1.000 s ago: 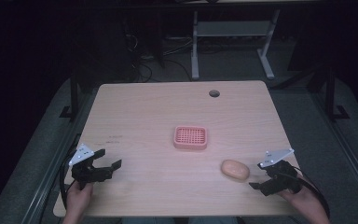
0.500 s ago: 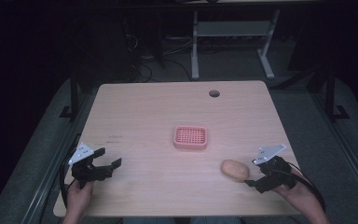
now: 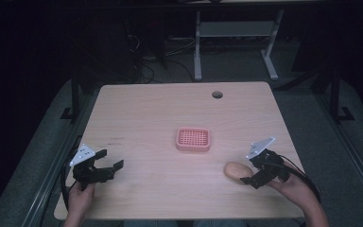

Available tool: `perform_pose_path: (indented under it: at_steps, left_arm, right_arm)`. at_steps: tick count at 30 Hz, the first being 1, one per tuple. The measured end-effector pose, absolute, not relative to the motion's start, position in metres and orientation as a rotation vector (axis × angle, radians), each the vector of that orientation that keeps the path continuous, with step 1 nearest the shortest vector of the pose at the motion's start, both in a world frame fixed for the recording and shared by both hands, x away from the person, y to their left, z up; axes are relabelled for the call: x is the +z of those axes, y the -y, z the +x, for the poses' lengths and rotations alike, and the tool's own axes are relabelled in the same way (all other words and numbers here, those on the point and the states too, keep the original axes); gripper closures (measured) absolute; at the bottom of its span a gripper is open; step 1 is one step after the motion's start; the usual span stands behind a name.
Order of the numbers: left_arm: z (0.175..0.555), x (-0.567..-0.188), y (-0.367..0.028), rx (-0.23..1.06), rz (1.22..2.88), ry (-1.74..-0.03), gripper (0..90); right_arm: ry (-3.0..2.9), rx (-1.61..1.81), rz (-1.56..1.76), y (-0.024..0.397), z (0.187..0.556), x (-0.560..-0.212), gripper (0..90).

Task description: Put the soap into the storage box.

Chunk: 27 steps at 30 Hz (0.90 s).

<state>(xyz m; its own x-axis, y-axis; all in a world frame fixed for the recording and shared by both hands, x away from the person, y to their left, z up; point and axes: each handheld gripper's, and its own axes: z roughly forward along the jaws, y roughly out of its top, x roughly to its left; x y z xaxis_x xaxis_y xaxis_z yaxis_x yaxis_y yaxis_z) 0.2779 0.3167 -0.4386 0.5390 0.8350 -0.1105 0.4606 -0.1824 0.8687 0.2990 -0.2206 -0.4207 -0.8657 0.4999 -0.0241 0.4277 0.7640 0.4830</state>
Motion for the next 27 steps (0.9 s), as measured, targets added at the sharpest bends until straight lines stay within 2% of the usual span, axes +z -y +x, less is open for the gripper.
perform_pose_path:
  at_steps: [27]
  left_arm:
    - [0.277,-0.438,-0.318,0.497,1.824,-1.069,14.3]
  right_arm:
    - [-2.895,0.569,0.711,0.192,0.315,-0.436,16.7]
